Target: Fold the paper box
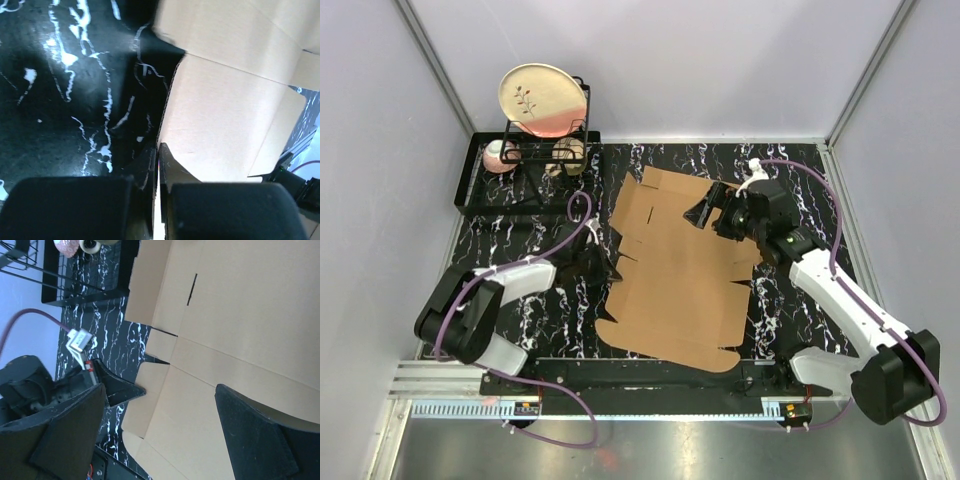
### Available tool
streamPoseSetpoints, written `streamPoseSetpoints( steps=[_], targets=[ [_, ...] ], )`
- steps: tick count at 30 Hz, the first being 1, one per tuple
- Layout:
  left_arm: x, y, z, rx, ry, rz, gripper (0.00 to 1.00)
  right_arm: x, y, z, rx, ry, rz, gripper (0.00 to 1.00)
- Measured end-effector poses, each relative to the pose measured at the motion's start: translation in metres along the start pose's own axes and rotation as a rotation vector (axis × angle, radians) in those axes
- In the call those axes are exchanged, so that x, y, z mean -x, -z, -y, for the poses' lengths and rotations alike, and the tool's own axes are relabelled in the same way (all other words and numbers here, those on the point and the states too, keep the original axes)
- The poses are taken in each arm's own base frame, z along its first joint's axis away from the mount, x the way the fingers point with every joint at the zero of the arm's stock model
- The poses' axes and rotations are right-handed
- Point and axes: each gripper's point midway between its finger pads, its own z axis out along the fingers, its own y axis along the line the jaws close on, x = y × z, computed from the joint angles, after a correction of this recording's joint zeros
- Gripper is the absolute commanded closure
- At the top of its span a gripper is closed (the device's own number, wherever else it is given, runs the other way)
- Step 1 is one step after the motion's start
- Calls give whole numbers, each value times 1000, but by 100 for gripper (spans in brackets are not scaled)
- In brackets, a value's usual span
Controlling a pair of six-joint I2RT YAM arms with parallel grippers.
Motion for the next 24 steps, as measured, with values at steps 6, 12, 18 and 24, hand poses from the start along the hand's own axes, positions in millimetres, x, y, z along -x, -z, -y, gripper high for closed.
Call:
streamPoseSetpoints(
  steps=[6, 12, 18, 24],
  targets=[
    [-10, 26, 12, -29, -49, -5, 100, -7, 6, 6, -24, 8, -28, 4],
    [-21, 74, 27, -51, -125, -4, 100, -7, 22, 4, -34, 35, -37, 4],
    [-43, 104, 24, -39, -163, -51, 83, -1, 35, -3, -22, 58, -21, 4],
    [-74, 117, 21, -9, -128, -134, 12, -4, 41, 0, -29, 65, -24, 3]
  ],
)
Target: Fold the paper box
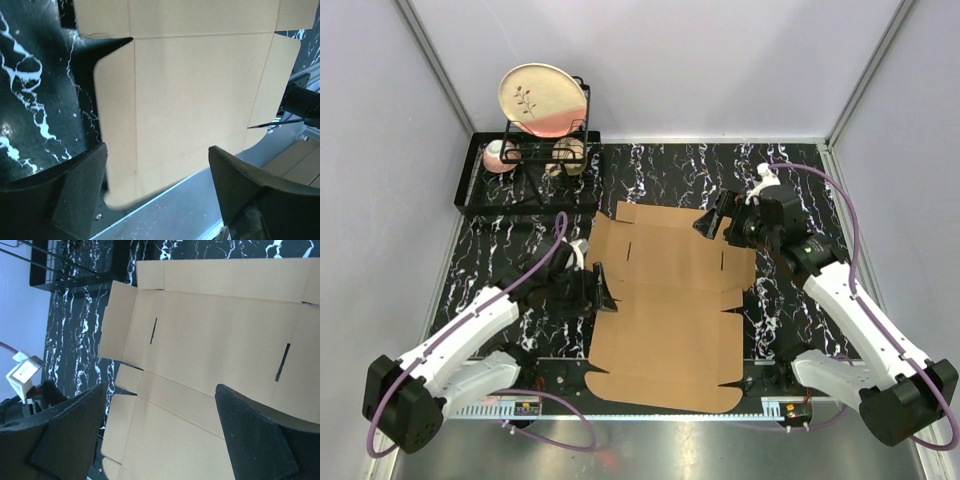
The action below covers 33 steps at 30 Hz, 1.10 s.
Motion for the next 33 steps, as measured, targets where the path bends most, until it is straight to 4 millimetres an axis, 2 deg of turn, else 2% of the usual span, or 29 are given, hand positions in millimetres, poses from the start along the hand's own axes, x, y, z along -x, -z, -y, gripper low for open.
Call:
streamPoseSetpoints(
  steps=[2, 5, 7, 10, 11, 13, 14, 15, 16, 18, 19, 22, 23, 25, 26, 29, 33],
  targets=[
    [-7, 4, -3, 23, 8, -14, 5, -4, -1, 3, -10, 1, -7, 3],
    [-4, 16, -3, 64, 11, -4, 1, -7, -1, 8, -24, 3, -14, 3],
    [8, 29, 5, 80, -1, 42, 1, -7, -3, 11, -40, 5, -13, 3],
    [39, 46, 24, 59, -30, 172, 1, -9, -14, 17, -68, 2, -33, 7],
    [50, 47, 30, 43, -33, 217, 1, -10, -21, 21, -83, 0, -42, 12],
    [66, 40, 34, 33, -17, 269, 2, -12, -45, 30, -118, -10, -60, 30],
    [75, 31, 33, 38, -2, 295, 5, -14, -60, 38, -149, -25, -64, 39],
    [80, 23, 31, 45, 12, 304, 10, -17, -71, 45, -172, -26, -73, 42],
    [86, 8, 27, 62, 28, 310, 19, -20, -83, 55, -208, -33, -78, 43],
    [90, -17, 14, 108, 64, 299, 24, -25, -105, 73, -276, -37, -83, 44],
    [91, -28, 6, 134, 80, 293, 30, -27, -115, 82, -310, -34, -87, 44],
    [97, -48, -8, 202, 103, 290, 30, -20, -145, 95, -376, -10, -87, 50],
    [101, -51, -10, 217, 106, 294, 30, -11, -159, 94, -380, -1, -76, 51],
    [115, -54, -5, 235, 101, 310, 30, 1, -181, 91, -367, 11, -58, 63],
    [129, -53, 3, 236, 91, 335, 29, 4, -189, 89, -358, 14, -49, 70],
    [170, -43, 29, 218, 65, 430, 28, 2, -203, 92, -346, 14, -43, 100],
    [220, -25, 60, 173, 49, 564, 26, -15, -219, 103, -353, 0, -72, 100]
  ],
)
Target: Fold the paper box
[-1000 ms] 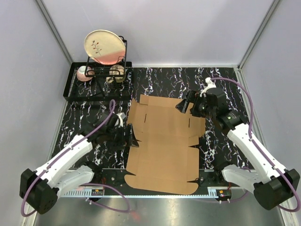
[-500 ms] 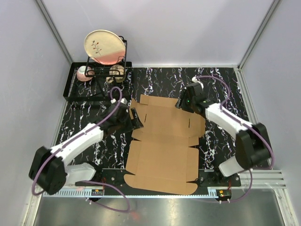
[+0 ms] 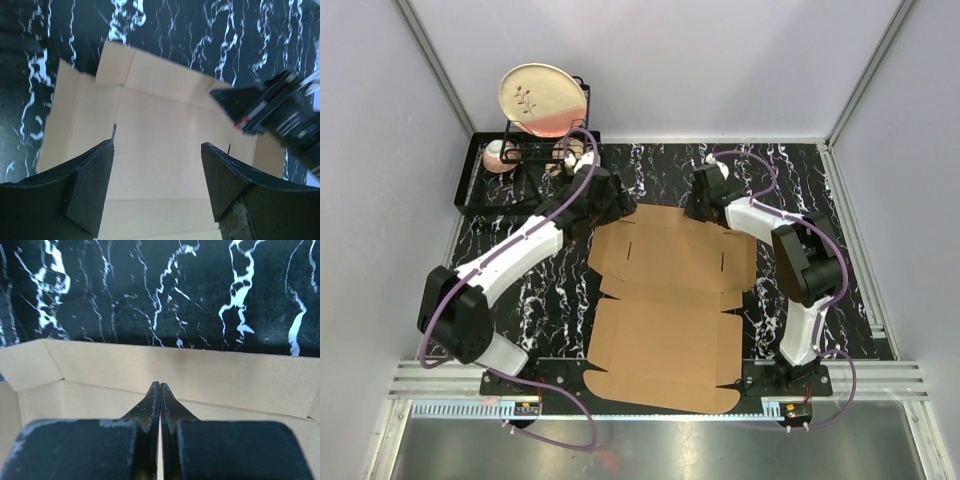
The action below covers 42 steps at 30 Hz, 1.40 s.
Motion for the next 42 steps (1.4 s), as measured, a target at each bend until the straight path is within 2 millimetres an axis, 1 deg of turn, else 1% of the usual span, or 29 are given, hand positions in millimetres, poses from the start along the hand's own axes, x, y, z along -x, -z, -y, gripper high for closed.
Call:
streamPoseSetpoints(
  steps=[2, 3, 5, 8, 10, 14, 17, 20, 22, 25, 28, 29, 31, 32, 35, 36, 39, 42],
  targets=[
    [15, -6, 5, -8, 9, 31, 27, -13, -9, 6, -6, -5, -26, 100],
    [19, -11, 6, -4, 11, 36, 28, -18, -11, 9, -12, -7, -37, 100],
    [26, -25, 5, 19, 5, 36, 29, -30, -16, 16, -27, -9, -62, 100],
    [30, -51, 1, 60, -10, 21, 35, -39, -23, 21, -39, -8, -78, 100],
    [29, -66, -4, 93, -19, 7, 37, -40, -25, 21, -38, -9, -77, 100],
    [31, -93, -15, 178, -34, -11, 34, -39, -27, 21, -30, -15, -65, 100],
    [34, -111, -23, 224, -33, -25, 33, -39, -27, 20, -27, -22, -59, 100],
    [34, -127, -38, 269, -36, -44, 34, -39, -28, 20, -21, -32, -52, 100],
    [30, -134, -45, 289, -43, -62, 34, -39, -29, 19, -17, -37, -47, 100],
    [18, -145, -60, 330, -45, -102, 37, -38, -29, 19, -14, -40, -43, 100],
    [10, -155, -77, 367, -46, -135, 47, -38, -29, 18, -11, -41, -40, 100],
    [7, -158, -81, 377, -41, -144, 52, -38, -29, 18, -11, -42, -40, 100],
    [3, -161, -89, 390, -31, -159, 57, -38, -29, 18, -11, -42, -40, 100],
    [2, -163, -90, 387, -28, -166, 62, -38, -29, 18, -11, -43, -40, 100],
    [2, -164, -88, 374, -17, -171, 65, -38, -29, 18, -12, -43, -40, 100],
    [2, -165, -85, 361, -15, -169, 69, -38, -29, 18, -12, -43, -40, 100],
    [2, -169, -80, 323, -5, -159, 73, -38, -29, 18, -12, -43, -40, 100],
    [-1, -172, -81, 303, -2, -148, 78, -38, -29, 18, -11, -44, -39, 100]
  ],
)
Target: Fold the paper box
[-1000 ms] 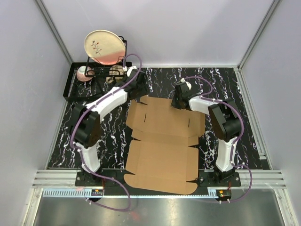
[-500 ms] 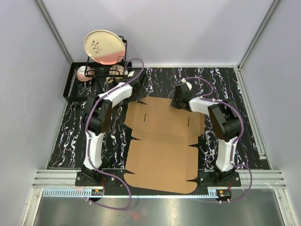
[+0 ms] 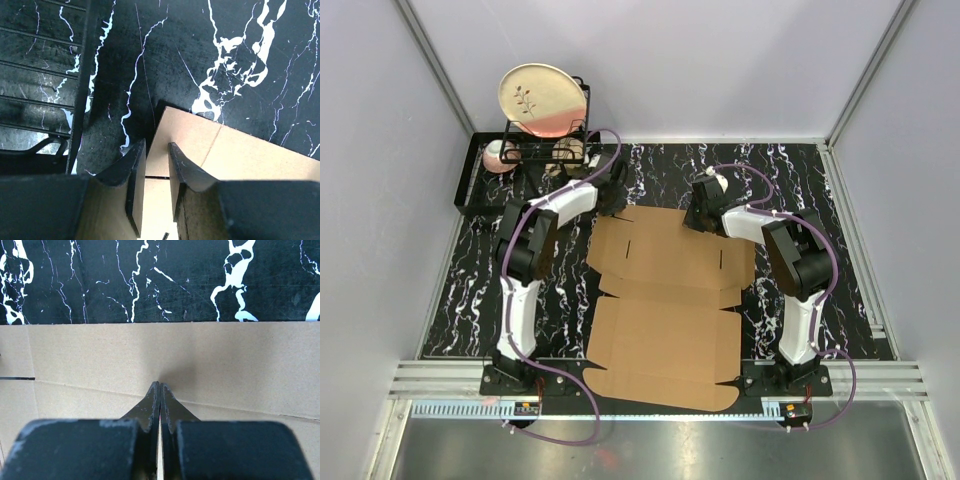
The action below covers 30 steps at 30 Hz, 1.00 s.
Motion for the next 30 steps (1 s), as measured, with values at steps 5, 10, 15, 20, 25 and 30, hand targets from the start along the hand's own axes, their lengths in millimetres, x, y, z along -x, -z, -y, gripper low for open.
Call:
streamPoseSetpoints(
  steps=[5, 10, 15, 20, 25, 30],
  targets=[
    [2, 1, 3, -46, 1, 15, 80, 1, -1, 1, 1, -2, 10, 100],
    [1, 5, 5, -88, 6, 45, 80, 1, -1, 2, 1, -6, 20, 100],
    [0, 15, 10, -141, 11, 60, 80, 2, -1, 3, -3, -6, 25, 100],
    [-4, 25, 14, -200, 30, 61, 80, 3, 0, 4, -8, -6, 29, 100],
    [-1, 45, 48, -333, 45, 83, 78, 3, 0, 4, -8, -7, 30, 100],
    [2, 65, 81, -445, 38, 102, 77, 3, -1, 4, -7, -11, 31, 100]
  ],
)
